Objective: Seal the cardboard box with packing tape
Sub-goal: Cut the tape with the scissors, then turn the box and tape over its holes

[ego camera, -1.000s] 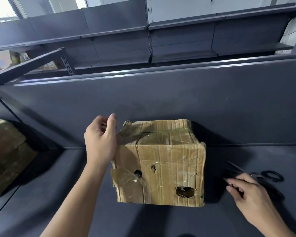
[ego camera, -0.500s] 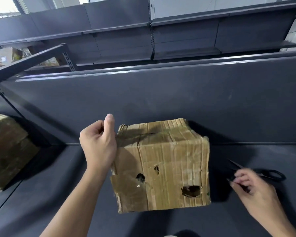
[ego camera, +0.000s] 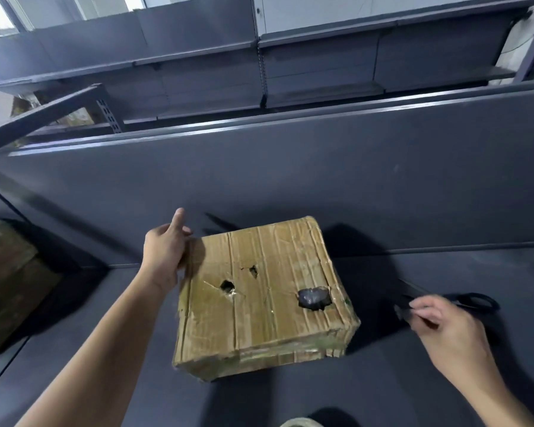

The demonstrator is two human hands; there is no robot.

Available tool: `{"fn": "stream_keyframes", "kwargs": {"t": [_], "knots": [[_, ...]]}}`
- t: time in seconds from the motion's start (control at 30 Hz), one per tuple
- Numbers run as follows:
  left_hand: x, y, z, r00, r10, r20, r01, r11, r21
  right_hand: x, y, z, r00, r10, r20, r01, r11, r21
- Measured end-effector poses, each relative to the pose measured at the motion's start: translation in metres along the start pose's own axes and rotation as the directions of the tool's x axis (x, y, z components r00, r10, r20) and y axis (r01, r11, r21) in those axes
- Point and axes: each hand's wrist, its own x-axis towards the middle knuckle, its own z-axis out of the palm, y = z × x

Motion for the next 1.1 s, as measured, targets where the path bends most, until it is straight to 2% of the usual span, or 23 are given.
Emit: {"fn": "stream_keyframes", "kwargs": {"t": [0.17,0.27,0.33,0.4,0.47,0.53,0.6,0.67,0.7,0.73,0.8,0.87,0.93,0.97,1.1], "knots": [[-0.022,-0.011,-0.011,0.982,0.071,0.174,-0.048,0.990,-0.132,0.007,-0.005,-0.001,0.984,0.169,0.065,-0.173,0.982,0.072],[-0.044,-0.016,-0.037,0.942,0.100,0.319,-0.054,0.987,-0.150,0.014,-0.011,-0.005,0.969,0.212,0.123,-0.208,0.977,-0.046],[-0.064,-0.026,-0.057,0.913,0.143,0.381,-0.100,0.986,-0.131,0.017,-0.010,-0.004,0.977,0.179,0.116,-0.162,0.977,-0.138],[-0.086,-0.038,-0.073,0.917,0.201,0.344,-0.162,0.977,-0.139,0.017,-0.010,-0.003,0.990,0.102,0.097,-0.078,0.970,-0.229],[-0.105,-0.052,-0.084,0.923,0.323,0.207,-0.307,0.946,-0.107,0.015,-0.011,-0.005,0.983,0.101,0.156,-0.061,0.969,-0.239],[-0.127,-0.060,-0.093,0.861,0.506,0.043,-0.508,0.860,0.058,0.017,-0.012,-0.010,0.954,0.170,0.246,-0.125,0.974,-0.188],[-0.153,-0.057,-0.097,0.733,0.680,-0.028,-0.664,0.723,0.192,0.020,-0.011,-0.016,0.927,0.191,0.322,-0.129,0.970,-0.204],[-0.183,-0.049,-0.092,0.623,0.780,0.052,-0.774,0.606,0.185,0.022,-0.009,-0.019,0.900,0.180,0.398,-0.063,0.955,-0.291],[-0.194,-0.051,-0.089,0.581,0.799,0.158,-0.812,0.556,0.178,0.022,-0.009,-0.021,0.883,0.172,0.436,-0.021,0.943,-0.331],[-0.201,-0.059,-0.085,0.541,0.782,0.309,-0.841,0.509,0.184,0.023,-0.009,-0.023,0.862,0.174,0.476,0.017,0.929,-0.369],[-0.208,-0.085,-0.072,0.451,0.634,0.629,-0.887,0.399,0.234,0.024,-0.012,-0.030,0.796,0.222,0.563,0.064,0.894,-0.443],[-0.209,-0.123,-0.057,0.417,0.446,0.792,-0.904,0.293,0.311,0.026,-0.015,-0.038,0.719,0.255,0.647,0.113,0.875,-0.470],[-0.203,-0.154,-0.043,0.462,0.317,0.829,-0.878,0.295,0.377,0.026,-0.013,-0.043,0.671,0.228,0.706,0.141,0.895,-0.424],[-0.204,-0.164,-0.036,0.490,0.275,0.827,-0.861,0.300,0.410,0.025,-0.010,-0.045,0.672,0.205,0.712,0.141,0.908,-0.394],[-0.215,-0.189,-0.022,0.548,0.290,0.784,-0.818,0.379,0.432,0.018,-0.006,-0.055,0.770,0.097,0.631,0.097,0.959,-0.266]]}}
